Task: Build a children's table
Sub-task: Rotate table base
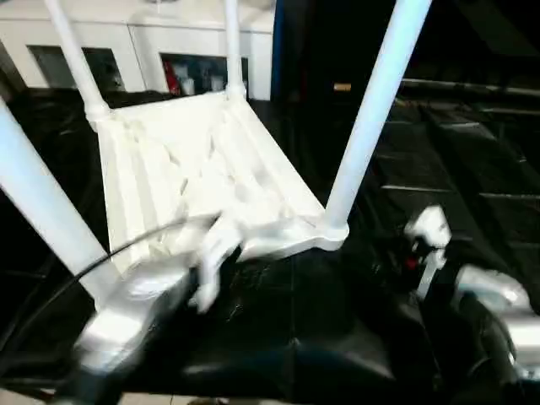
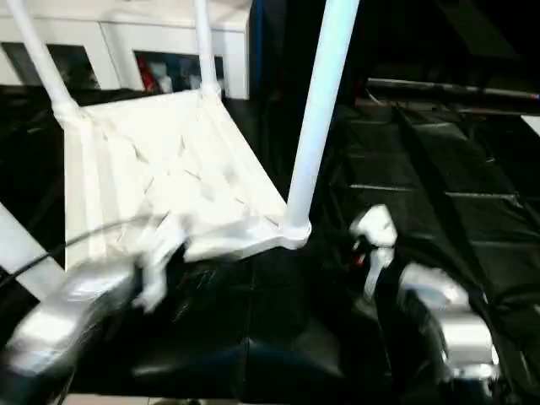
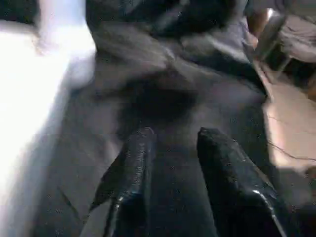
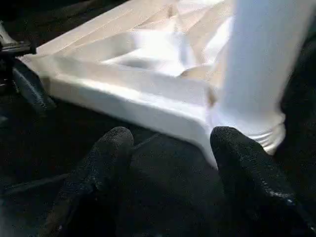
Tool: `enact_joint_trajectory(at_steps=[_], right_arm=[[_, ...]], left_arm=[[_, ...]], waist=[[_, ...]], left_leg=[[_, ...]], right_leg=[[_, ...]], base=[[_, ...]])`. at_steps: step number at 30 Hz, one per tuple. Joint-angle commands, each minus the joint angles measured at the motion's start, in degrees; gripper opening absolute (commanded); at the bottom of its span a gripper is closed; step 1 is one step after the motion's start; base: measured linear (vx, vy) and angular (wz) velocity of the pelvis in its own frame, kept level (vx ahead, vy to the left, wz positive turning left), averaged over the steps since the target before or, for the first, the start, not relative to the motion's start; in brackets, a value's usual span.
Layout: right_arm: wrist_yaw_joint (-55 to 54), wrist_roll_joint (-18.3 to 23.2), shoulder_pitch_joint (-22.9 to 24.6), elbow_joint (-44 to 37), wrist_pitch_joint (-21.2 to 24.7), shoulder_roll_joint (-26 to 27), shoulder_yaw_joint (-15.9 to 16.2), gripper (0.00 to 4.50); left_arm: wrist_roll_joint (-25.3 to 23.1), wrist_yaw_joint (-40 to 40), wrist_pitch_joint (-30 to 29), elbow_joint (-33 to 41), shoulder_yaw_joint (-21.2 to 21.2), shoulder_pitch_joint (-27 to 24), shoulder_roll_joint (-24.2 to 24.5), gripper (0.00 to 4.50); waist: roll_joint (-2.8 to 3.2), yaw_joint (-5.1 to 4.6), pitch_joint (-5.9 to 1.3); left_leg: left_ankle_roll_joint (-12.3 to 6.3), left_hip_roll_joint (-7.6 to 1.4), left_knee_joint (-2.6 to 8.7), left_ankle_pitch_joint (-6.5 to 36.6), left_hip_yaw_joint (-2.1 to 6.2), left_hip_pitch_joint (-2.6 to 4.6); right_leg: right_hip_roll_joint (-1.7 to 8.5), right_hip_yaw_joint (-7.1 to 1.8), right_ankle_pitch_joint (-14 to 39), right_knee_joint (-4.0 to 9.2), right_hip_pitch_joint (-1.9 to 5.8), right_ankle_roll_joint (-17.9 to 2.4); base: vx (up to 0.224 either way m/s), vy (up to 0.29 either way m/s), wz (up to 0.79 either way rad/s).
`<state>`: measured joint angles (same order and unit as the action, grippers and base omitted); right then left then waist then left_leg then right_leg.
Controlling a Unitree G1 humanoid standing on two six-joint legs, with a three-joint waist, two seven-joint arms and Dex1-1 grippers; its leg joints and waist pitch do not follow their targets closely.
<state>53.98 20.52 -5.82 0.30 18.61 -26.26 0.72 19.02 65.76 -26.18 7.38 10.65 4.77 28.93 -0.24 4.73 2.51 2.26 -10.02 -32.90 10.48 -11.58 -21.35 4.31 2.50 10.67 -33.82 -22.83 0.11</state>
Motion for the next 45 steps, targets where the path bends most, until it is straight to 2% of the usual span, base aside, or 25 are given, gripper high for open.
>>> enact_joint_trajectory(at_steps=[1,3,5,6,7,9,12,14,15,16,17,19,20,22,24,27,32,33,36,37,40,42,43,44,45], right_arm=[[0.25,0.70,0.55,-1.67,0.56,-0.77,0.48,2.79],[-0.74,-0.13,0.41,-1.23,-0.29,0.15,0.98,2.79],[-2.42,-1.44,-0.25,-0.25,-1.38,1.91,1.23,2.79],[-3.16,-1.94,-0.56,0.15,-1.80,2.81,1.51,2.79],[-3.57,-2.20,-0.74,0.37,-2.02,3.31,1.69,2.79],[-6.38,-3.77,-1.68,1.92,-3.05,5.78,2.87,2.79],[-7.55,-4.60,-1.90,2.38,-3.58,6.24,3.77,2.79],[-8.07,-4.52,-1.99,2.59,-3.44,6.91,4.15,2.79],[-8.34,-4.47,-1.98,2.64,-3.31,7.65,4.63,2.79],[-8.34,-4.44,-1.98,2.65,-3.27,7.70,4.66,2.79],[-8.38,-4.73,-1.95,2.80,-3.42,7.96,4.82,2.79],[-8.94,-5.81,-1.98,3.67,-4.22,8.58,5.14,2.79],[-8.96,-5.82,-1.98,3.68,-4.23,8.60,5.14,2.79],[-9.69,-6.10,-2.06,4.55,-4.70,9.04,5.25,2.79],[-10.85,-6.99,-2.36,5.82,-5.64,9.16,5.46,2.79],[-12.94,-8.88,-3.13,7.99,-6.67,9.37,5.51,2.79],[-16.28,-11.05,-4.76,11.56,-8.62,10.47,5.01,2.79],[-17.79,-11.68,-5.71,13.30,-9.36,11.22,4.94,2.79],[-19.53,-12.69,-6.65,14.93,-10.07,11.76,5.23,2.79],[-19.97,-12.86,-7.08,15.73,-10.38,12.17,5.25,2.79],[-21.52,-14.09,-8.18,17.76,-11.73,12.92,5.65,2.79],[-22.06,-14.34,-8.79,18.70,-12.29,13.48,5.73,2.79],[-22.63,-14.64,-9.23,19.50,-12.66,13.90,5.78,2.79],[-22.88,-14.78,-9.42,19.85,-12.79,14.08,5.81,2.79],[-24.08,-15.45,-10.34,21.52,-13.26,14.95,6.00,2.79]], left_arm=[[1.61,2.93,-2.94,3.80,-1.61,-2.78,4.04,2.01],[2.23,4.45,-4.38,6.49,-2.97,-6.96,7.93,2.10],[2.79,4.21,-5.20,8.25,-4.97,-10.54,9.90,2.16],[2.78,4.61,-5.16,8.85,-5.74,-12.34,11.20,2.31],[2.77,4.87,-5.13,9.18,-6.17,-13.38,11.98,2.47],[2.66,6.00,-5.65,9.12,-9.71,-18.84,15.90,2.53],[3.46,5.90,-6.82,9.66,-11.89,-21.59,18.69,2.89],[3.09,6.96,-6.09,8.39,-15.32,-24.32,21.17,2.94],[2.68,8.33,-5.45,5.99,-20.47,-26.62,23.47,3.16],[2.64,8.45,-5.41,5.77,-20.88,-26.74,23.65,3.16],[2.75,8.92,-5.19,4.83,-22.96,-27.34,24.60,3.24],[4.43,10.04,-5.41,1.62,-29.15,-27.08,26.43,3.41],[4.49,10.07,-5.42,1.55,-29.28,-27.06,26.46,3.51],[7.70,11.51,-6.35,-0.90,-34.38,-25.51,28.06,3.65],[10.24,12.39,-7.34,-2.26,-37.39,-23.78,29.21,3.84],[13.31,13.43,-8.11,-3.21,-39.84,-21.10,30.03,4.07],[17.74,14.12,-10.00,-1.10,-39.31,-16.70,28.53,4.43],[20.26,13.79,-11.28,0.71,-38.03,-14.76,27.00,4.43],[21.91,13.28,-12.39,2.19,-36.50,-13.15,25.82,4.43],[22.06,13.36,-12.31,2.78,-35.33,-12.83,25.46,4.43],[22.75,12.91,-12.80,4.49,-32.54,-11.88,24.14,4.43],[22.17,11.41,-13.31,4.78,-30.70,-10.42,22.95,4.43],[21.73,10.68,-12.98,4.95,-29.59,-9.48,21.92,4.43],[21.56,10.35,-12.84,5.04,-29.12,-9.07,21.47,4.43],[21.09,8.72,-12.27,5.54,-26.99,-7.10,19.18,4.43]], waist=[[0.16,-0.34,-2.22],[-0.02,-0.66,-2.06],[0.13,-0.95,-1.96],[-0.15,-1.12,-1.96],[0.08,-1.31,-1.76],[-0.02,-1.73,-1.64],[0.07,-1.76,-1.66],[-0.01,-1.83,-1.58],[-0.01,-1.98,-1.45],[-0.01,-1.98,-1.45],[-0.10,-1.99,-1.52],[-0.16,-1.92,-1.57],[-0.09,-1.92,-1.51],[-0.13,-1.80,-1.60],[0.23,-1.73,-1.66],[-0.02,-1.89,-1.74],[0.12,-1.83,-1.97],[0.16,-1.82,-2.07],[0.13,-1.73,-2.16],[0.20,-1.60,-2.17],[-0.17,-1.73,-2.33],[0.00,-1.76,-2.35],[-0.65,-1.86,-2.37],[-0.28,-1.73,-2.34],[-0.37,-1.80,-2.40]], left_leg=[[-0.40,-3.52,4.55,19.05,1.79,1.27],[0.08,-3.40,4.54,20.28,1.81,1.41],[0.71,-3.46,4.61,21.45,1.93,1.63],[0.84,-3.47,4.56,21.69,1.95,1.60],[1.06,-3.39,4.74,22.96,2.14,1.50],[1.59,-3.29,4.86,24.59,2.29,1.62],[1.96,-3.33,4.86,25.50,2.37,1.90],[2.10,-3.25,4.94,26.59,2.35,2.00],[2.16,-3.15,4.94,27.62,2.39,1.97],[2.16,-3.15,4.94,27.62,2.39,1.97],[2.26,-3.15,5.05,27.87,2.53,2.01],[2.69,-3.10,4.92,28.93,2.40,2.50],[2.76,-3.06,4.97,29.18,2.42,2.46],[2.64,-3.17,5.13,28.73,2.47,2.50],[3.07,-3.10,5.19,28.90,2.38,2.58],[3.79,-2.98,5.28,29.60,2.32,2.62],[3.75,-2.90,4.98,26.74,2.06,2.68],[3.65,-2.90,4.86,25.77,2.06,2.54],[3.40,-2.89,4.80,23.49,1.90,2.37],[3.47,-2.93,4.76,23.47,1.85,2.57],[3.21,-2.88,4.62,21.62,1.83,2.28],[3.24,-2.82,4.51,21.65,1.72,2.50],[3.06,-2.86,4.50,21.18,1.73,2.25],[3.15,-2.89,4.54,21.12,1.82,2.30],[3.45,-2.93,4.49,21.36,1.73,2.53]], right_leg=[[3.59,-2.50,20.41,4.47,1.66,-9.95],[3.53,-2.60,23.36,4.72,1.30,-8.97],[3.67,-2.73,26.12,5.03,0.95,-8.18],[3.71,-2.72,26.34,5.04,0.84,-8.21],[3.72,-2.71,28.36,5.15,0.74,-7.63],[3.62,-2.73,31.05,5.41,0.45,-6.30],[3.54,-2.78,31.12,5.41,0.20,-6.09],[3.41,-2.88,30.66,5.50,0.06,-6.03],[3.39,-2.95,31.16,5.59,-0.10,-5.80],[3.39,-2.95,31.16,5.59,-0.10,-5.80],[3.33,-2.89,31.46,5.51,0.00,-5.42],[3.19,-2.97,30.36,5.56,-0.42,-5.72],[3.20,-2.96,30.13,5.50,-0.42,-5.97],[3.23,-2.97,28.34,5.25,-0.21,-6.46],[3.11,-2.94,25.69,4.87,-0.22,-7.79],[2.92,-2.79,23.18,4.47,0.01,-8.60],[3.23,-2.99,20.99,4.31,0.36,-10.00],[3.33,-3.01,19.66,4.01,0.62,-10.48],[3.20,-2.87,17.45,3.70,0.98,-11.36],[3.20,-2.88,17.67,3.73,0.89,-11.25],[3.15,-2.86,16.87,3.51,1.31,-11.11],[3.06,-2.86,16.82,3.51,1.11,-11.17],[3.08,-2.85,16.83,3.50,1.38,-11.11],[3.16,-2.87,17.16,3.44,1.32,-11.02],[3.11,-2.87,17.57,3.54,1.13,-10.85]], base=[[0.000,0.000,0.00],[0.000,0.000,0.00],[0.000,0.000,0.00],[0.000,0.000,0.00],[0.000,0.000,0.00],[0.000,0.000,0.00],[0.000,0.000,0.00],[0.000,0.000,0.00],[0.000,0.000,0.00],[0.000,0.000,0.00],[0.000,0.000,0.00],[0.000,0.000,0.00],[0.000,0.000,0.00],[0.000,0.000,0.00],[0.000,0.000,0.00],[0.000,0.000,0.00],[0.000,0.000,0.00],[0.000,0.000,0.00],[0.000,0.000,0.00],[0.000,0.000,0.00],[0.000,0.000,0.00],[0.000,0.000,0.00],[0.000,0.000,0.00],[0.000,0.000,0.00],[0.000,0.000,0.00]])
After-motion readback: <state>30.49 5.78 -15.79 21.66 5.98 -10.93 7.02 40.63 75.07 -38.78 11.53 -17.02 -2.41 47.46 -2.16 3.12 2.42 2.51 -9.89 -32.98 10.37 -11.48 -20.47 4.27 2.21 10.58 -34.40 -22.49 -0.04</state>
